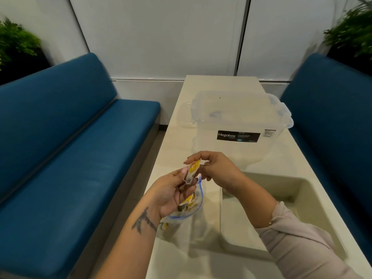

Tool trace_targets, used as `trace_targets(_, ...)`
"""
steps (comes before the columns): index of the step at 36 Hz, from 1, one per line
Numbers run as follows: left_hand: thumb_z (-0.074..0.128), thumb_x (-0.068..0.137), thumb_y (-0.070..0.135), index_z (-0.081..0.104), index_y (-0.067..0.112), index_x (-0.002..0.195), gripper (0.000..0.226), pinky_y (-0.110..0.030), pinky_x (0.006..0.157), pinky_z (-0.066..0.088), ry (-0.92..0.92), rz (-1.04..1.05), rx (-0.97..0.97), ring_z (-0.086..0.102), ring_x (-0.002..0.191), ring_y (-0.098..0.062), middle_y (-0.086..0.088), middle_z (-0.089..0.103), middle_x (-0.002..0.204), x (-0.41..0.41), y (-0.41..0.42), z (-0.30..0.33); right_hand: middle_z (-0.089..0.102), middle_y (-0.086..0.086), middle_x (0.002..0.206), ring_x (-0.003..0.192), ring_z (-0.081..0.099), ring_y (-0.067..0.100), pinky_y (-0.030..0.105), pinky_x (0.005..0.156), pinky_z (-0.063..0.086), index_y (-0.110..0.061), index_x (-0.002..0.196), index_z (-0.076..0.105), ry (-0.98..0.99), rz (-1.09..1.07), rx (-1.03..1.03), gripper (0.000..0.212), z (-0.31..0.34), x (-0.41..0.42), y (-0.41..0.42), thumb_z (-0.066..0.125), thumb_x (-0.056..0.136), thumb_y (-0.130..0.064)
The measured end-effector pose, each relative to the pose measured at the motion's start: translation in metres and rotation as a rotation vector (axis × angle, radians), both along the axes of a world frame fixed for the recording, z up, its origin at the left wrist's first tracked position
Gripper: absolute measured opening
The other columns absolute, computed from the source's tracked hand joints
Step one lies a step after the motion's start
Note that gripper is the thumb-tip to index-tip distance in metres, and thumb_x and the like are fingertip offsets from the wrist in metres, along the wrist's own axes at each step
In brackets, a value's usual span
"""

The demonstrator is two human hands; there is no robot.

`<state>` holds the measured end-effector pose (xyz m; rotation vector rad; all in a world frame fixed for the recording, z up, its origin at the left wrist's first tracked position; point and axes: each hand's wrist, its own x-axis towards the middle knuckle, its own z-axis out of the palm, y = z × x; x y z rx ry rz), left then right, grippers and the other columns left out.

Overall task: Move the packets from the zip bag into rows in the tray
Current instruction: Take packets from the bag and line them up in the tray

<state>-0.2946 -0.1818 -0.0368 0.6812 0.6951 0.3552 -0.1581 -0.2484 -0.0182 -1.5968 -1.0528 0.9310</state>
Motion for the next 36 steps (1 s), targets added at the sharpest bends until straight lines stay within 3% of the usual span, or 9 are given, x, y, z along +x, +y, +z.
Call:
trace_targets(4, 0.052, 0.093, 0.015, 0.062, 0.006, 0.108, 0.02, -0.022, 0.055, 0.058, -0.023, 0.085, 0.038, 0.069, 0.064, -0.014, -0.009, 0.07, 0.077, 0.007, -0.001, -0.003, 0.066, -0.009, 0.098, 0.055, 0.052, 0.01, 0.016, 0.051, 0.043, -0.034, 0.1, 0.064, -0.011, -0.092, 0.023, 0.038, -0.006, 0.007, -0.004, 0.051, 0.093, 0.001)
trace_targets(12, 0.053, 0.092, 0.013, 0.059, 0.006, 0.105, 0.016, -0.024, 0.061, 0.059, -0.063, 0.21, 0.053, 0.07, 0.079, -0.019, -0.012, 0.07, 0.091, 0.02, -0.006, -0.006, 0.067, 0.002, 0.092, 0.053, 0.053, 0.011, 0.02, 0.051, 0.042, -0.017, 0.095, 0.059, 0.083, -0.194, 0.023, 0.019, -0.006, 0.011, -0.011, 0.041, 0.101, -0.018)
trace_targets(15, 0.054, 0.091, 0.016, 0.059, 0.002, 0.111, 0.024, -0.023, 0.057, 0.057, -0.094, 0.223, -0.01, 0.071, 0.075, -0.016, -0.012, 0.071, 0.09, 0.024, -0.009, -0.004, 0.067, 0.003, 0.09, 0.056, 0.054, 0.011, 0.019, 0.051, 0.042, -0.017, 0.088, 0.056, 0.092, -0.213, 0.068, 0.007, -0.008, 0.007, -0.014, 0.06, 0.092, -0.021)
trace_targets(18, 0.06, 0.088, 0.023, 0.063, 0.008, 0.105, 0.023, -0.019, 0.05, 0.054, -0.031, 0.221, -0.038, 0.069, 0.062, -0.012, -0.007, 0.072, 0.082, 0.028, -0.013, -0.003, 0.066, -0.001, 0.089, 0.063, 0.054, 0.002, 0.018, 0.059, 0.045, -0.02, 0.084, 0.056, -0.001, -0.225, 0.09, 0.029, -0.013, 0.002, -0.017, 0.082, 0.071, -0.017)
trace_targets(20, 0.064, 0.086, 0.025, 0.064, 0.012, 0.1, 0.019, -0.015, 0.046, 0.05, 0.0, 0.214, -0.045, 0.062, 0.052, -0.007, -0.003, 0.069, 0.077, 0.029, -0.015, -0.005, 0.065, -0.004, 0.087, 0.063, 0.052, 0.001, 0.022, 0.064, 0.046, -0.022, 0.082, 0.055, -0.06, -0.263, 0.081, 0.035, -0.016, -0.001, -0.017, 0.085, 0.065, -0.014)
trace_targets(25, 0.061, 0.088, 0.015, 0.064, 0.009, 0.094, 0.009, -0.014, 0.056, 0.054, -0.048, 0.174, -0.009, 0.063, 0.058, -0.006, -0.002, 0.07, 0.073, 0.03, -0.015, -0.006, 0.064, -0.006, 0.076, 0.064, 0.055, 0.008, 0.028, 0.066, 0.051, -0.023, 0.075, 0.061, -0.041, -0.336, 0.103, 0.025, -0.018, 0.002, -0.016, 0.081, 0.071, -0.008)
trace_targets(31, 0.056, 0.09, 0.007, 0.061, 0.005, 0.102, 0.013, -0.017, 0.068, 0.055, -0.059, 0.084, 0.031, 0.068, 0.067, -0.007, -0.003, 0.072, 0.078, 0.026, -0.011, -0.003, 0.066, -0.004, 0.066, 0.055, 0.054, 0.008, 0.017, 0.056, 0.048, -0.018, 0.071, 0.067, 0.041, -0.324, 0.129, 0.015, -0.013, 0.006, -0.019, 0.074, 0.08, -0.008)
trace_targets(36, 0.056, 0.09, 0.005, 0.063, 0.003, 0.098, 0.011, -0.019, 0.071, 0.055, -0.079, 0.122, -0.039, 0.066, 0.064, -0.008, -0.006, 0.071, 0.073, 0.027, -0.013, 0.001, 0.065, -0.004, 0.065, 0.052, 0.055, 0.011, 0.022, 0.059, 0.048, -0.017, 0.07, 0.066, 0.04, -0.345, 0.108, 0.015, -0.014, 0.006, -0.021, 0.072, 0.081, -0.01)
